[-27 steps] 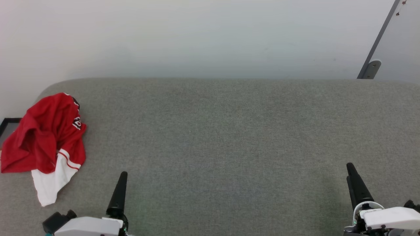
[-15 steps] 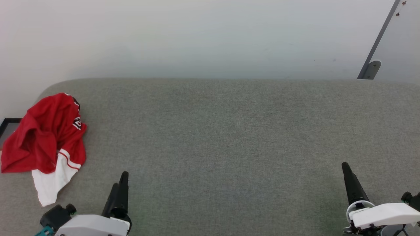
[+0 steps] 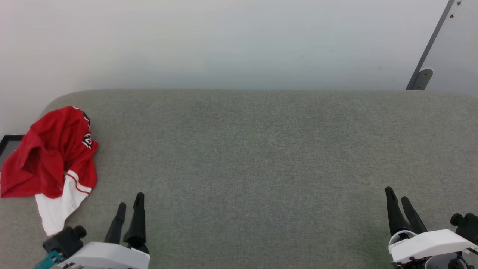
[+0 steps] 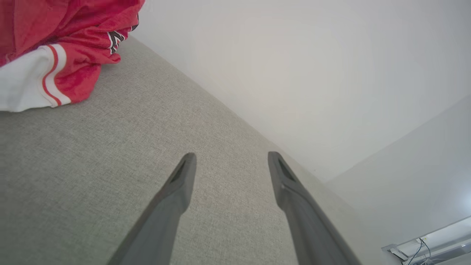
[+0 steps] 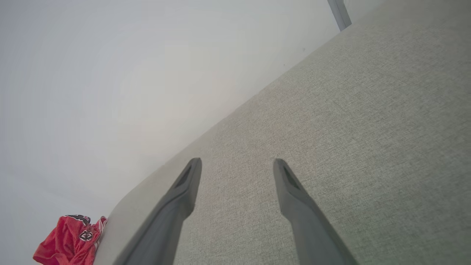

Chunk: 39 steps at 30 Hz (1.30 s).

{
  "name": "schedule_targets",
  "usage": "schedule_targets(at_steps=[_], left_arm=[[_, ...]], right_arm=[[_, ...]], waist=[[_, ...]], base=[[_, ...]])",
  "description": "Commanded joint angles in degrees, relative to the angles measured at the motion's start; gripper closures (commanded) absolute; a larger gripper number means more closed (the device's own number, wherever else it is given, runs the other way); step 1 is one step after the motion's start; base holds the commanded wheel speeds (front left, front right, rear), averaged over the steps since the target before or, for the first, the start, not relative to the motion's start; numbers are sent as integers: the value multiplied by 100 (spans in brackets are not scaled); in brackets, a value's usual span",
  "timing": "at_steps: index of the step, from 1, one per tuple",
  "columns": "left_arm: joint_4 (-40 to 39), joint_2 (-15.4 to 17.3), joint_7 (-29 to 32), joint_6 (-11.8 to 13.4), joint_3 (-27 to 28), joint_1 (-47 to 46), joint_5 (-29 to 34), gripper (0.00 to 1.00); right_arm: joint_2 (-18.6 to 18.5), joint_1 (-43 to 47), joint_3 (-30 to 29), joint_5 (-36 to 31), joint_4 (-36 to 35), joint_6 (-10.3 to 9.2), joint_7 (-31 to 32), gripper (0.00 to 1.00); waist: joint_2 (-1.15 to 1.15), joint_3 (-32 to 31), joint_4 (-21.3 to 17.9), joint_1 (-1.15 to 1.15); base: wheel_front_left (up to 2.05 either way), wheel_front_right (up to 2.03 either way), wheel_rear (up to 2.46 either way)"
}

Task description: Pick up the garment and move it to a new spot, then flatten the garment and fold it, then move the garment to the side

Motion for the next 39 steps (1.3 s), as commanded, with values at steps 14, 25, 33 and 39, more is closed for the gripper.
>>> schedule_targets(at_steps=[14,25,33,39], left_arm=[[-201,81,-274,-119,59,-17,1109,0],[-277,140,-430,-144,-5,29,1696,0],[-342,197,-534,-151,-106,70,2041,0],[-384,259,-609,-145,-165,112,2258,0]], right_arm=[[-55,-167,27,-1020,-13,-4,-264,0],[-97,-142,80,-1622,-29,-5,-423,0],[-108,-115,108,-1994,-48,-6,-527,0],[-103,-94,135,-2285,-49,-6,-600,0]], waist=[[0,-2,-8,0],[0,-7,-9,0],[0,-20,1,0],[0,-34,1,0]], base=[[0,0,0],[0,0,0],[0,0,0],[0,0,0]])
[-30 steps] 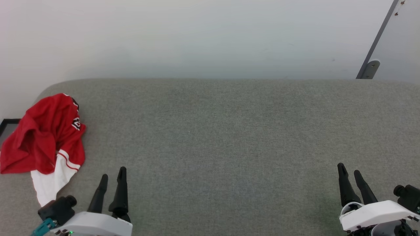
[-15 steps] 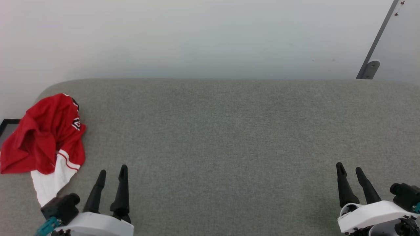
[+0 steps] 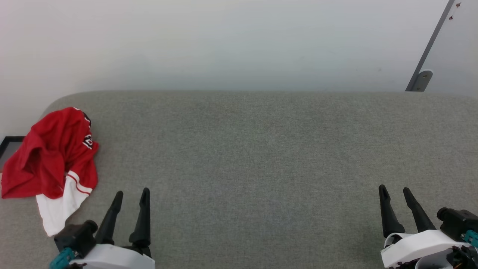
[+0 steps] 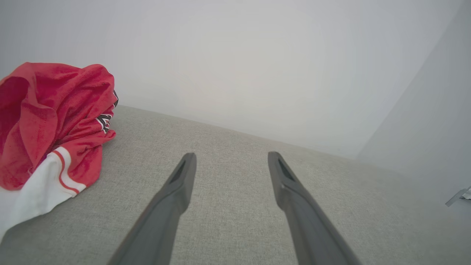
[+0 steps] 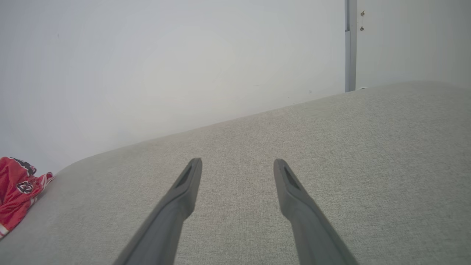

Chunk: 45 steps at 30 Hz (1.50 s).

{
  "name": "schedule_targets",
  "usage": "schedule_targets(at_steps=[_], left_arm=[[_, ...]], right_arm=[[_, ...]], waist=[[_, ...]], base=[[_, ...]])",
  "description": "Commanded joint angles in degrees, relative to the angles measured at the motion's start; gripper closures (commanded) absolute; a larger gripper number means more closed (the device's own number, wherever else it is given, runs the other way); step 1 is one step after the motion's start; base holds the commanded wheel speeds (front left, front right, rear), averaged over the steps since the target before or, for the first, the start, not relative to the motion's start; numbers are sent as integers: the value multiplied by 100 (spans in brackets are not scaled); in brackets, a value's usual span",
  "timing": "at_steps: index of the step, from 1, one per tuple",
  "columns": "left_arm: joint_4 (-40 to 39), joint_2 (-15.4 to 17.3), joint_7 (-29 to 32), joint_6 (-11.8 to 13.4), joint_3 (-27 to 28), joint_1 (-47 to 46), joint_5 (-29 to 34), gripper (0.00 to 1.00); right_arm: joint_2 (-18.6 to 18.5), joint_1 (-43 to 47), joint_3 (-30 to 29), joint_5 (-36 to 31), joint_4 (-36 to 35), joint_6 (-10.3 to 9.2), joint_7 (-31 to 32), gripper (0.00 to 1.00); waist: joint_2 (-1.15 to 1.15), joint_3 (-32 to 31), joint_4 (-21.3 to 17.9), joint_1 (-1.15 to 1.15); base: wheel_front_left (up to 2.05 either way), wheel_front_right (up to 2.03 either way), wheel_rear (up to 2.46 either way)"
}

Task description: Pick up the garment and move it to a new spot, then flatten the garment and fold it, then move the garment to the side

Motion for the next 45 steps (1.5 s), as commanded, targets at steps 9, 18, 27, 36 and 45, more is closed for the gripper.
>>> schedule_targets(at_steps=[9,18,27,36,45], left_arm=[[-111,98,-140,-23,-77,65,464,0],[-142,147,-242,-26,-145,50,729,0],[-151,205,-331,-28,-194,51,1013,0],[-174,211,-350,-25,-182,60,1067,0],[-134,183,-350,-25,-170,57,982,0]], right_arm=[[-8,-42,-3,-554,-33,-6,-154,0],[2,-46,-12,-944,-42,-7,-251,0],[22,-24,-13,-1275,-68,-8,-340,0],[17,-28,-28,-1364,-81,-8,-372,0],[19,-2,-49,-1316,-94,-8,-372,0]], waist=[[0,-10,-16,0],[0,2,-19,0],[0,-5,-8,0],[0,-6,3,0],[0,-25,58,0]], base=[[0,0,0],[0,0,0],[0,0,0],[0,0,0],[0,0,0]])
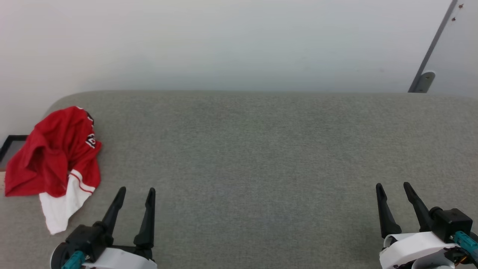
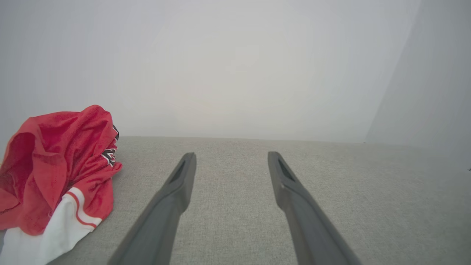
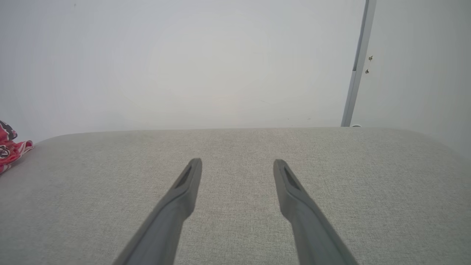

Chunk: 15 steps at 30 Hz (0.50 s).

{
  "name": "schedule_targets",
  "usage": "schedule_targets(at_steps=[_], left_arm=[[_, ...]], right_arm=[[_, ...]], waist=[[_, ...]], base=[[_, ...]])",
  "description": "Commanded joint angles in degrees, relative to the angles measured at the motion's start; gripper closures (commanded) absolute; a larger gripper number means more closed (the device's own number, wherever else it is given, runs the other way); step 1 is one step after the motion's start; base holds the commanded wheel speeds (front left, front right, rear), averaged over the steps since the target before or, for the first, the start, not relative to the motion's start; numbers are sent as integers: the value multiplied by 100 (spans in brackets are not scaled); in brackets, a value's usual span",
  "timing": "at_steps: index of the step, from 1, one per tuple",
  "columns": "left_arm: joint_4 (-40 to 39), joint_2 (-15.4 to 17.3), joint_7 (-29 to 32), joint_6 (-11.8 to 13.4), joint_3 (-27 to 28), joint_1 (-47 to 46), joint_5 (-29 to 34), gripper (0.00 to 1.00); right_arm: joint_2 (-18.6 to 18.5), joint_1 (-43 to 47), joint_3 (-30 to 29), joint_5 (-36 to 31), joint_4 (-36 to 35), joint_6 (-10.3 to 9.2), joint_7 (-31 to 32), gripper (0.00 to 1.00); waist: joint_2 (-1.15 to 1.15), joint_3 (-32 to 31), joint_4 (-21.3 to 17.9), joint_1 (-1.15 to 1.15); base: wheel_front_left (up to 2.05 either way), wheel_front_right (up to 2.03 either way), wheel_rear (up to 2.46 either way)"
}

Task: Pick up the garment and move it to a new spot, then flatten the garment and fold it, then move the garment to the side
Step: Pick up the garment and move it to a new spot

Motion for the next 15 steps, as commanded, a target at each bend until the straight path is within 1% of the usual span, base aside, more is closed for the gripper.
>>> schedule_targets(at_steps=[1,6,15], left_arm=[[17,-5,-1,-17,36,-8,-34,0],[78,-87,-1,-17,170,-65,-137,0],[175,-184,-1,14,497,20,-233,0]], right_arm=[[-1,5,-1,2,-27,-8,-33,0],[20,28,80,44,-63,-8,-17,0],[16,-108,428,115,-23,-8,82,0]], waist=[[0,-14,62,0],[0,-73,395,0],[0,-248,1251,0]], base=[[0,0,0],[0,0,0],[0,0,0]])
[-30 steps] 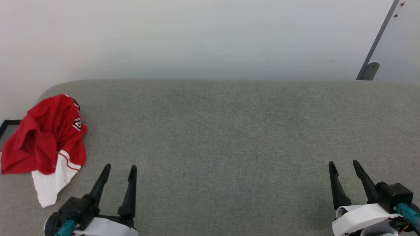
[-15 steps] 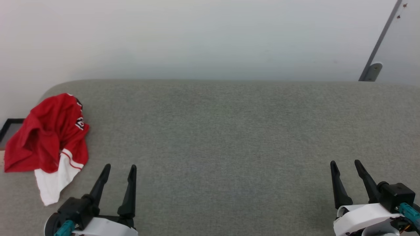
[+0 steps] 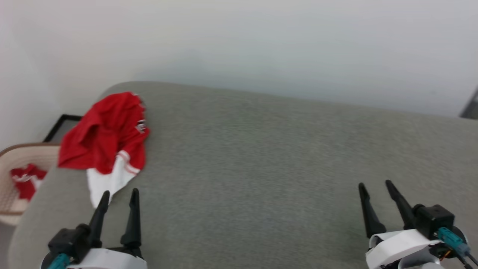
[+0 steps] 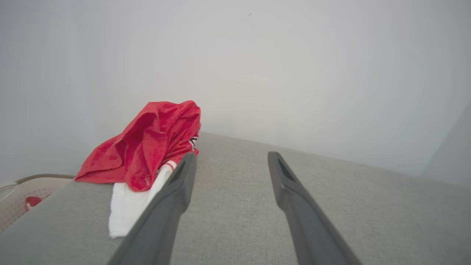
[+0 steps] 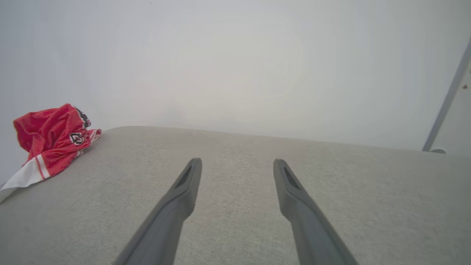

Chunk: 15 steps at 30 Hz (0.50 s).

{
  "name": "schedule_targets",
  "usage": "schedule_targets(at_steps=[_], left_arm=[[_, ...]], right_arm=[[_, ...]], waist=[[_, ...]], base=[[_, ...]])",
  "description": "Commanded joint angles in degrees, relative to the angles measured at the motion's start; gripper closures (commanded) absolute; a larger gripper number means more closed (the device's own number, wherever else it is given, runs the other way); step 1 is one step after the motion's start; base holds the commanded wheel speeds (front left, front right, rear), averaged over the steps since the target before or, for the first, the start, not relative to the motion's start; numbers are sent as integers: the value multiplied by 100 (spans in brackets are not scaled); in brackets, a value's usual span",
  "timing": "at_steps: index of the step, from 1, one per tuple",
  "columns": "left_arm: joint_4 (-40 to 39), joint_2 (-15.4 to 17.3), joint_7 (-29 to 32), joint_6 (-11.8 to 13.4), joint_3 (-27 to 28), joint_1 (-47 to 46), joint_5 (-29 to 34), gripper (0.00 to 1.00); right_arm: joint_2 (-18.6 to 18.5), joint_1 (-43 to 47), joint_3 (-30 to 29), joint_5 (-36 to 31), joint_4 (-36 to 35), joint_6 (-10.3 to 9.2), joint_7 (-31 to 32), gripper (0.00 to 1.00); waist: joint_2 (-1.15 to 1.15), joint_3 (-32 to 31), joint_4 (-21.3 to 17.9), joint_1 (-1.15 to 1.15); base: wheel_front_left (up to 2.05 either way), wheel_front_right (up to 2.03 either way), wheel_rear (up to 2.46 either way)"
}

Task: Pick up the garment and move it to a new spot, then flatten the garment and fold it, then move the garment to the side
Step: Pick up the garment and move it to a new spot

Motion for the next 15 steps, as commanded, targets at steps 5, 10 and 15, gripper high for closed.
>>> schedule_targets(at_steps=[5,10,15], left_arm=[[18,-32,0,33,170,55,-97,0],[-6,-25,1,62,182,106,-108,0],[-21,-27,23,57,223,97,-246,0]], right_arm=[[-1,-112,237,109,81,-8,6,0],[-1,-153,329,161,150,-8,-5,0],[13,-188,366,151,179,-8,-20,0]], waist=[[0,-203,835,0],[0,-251,1121,0],[0,-251,1209,0]], base=[[0,0,0],[0,0,0],[0,0,0]])
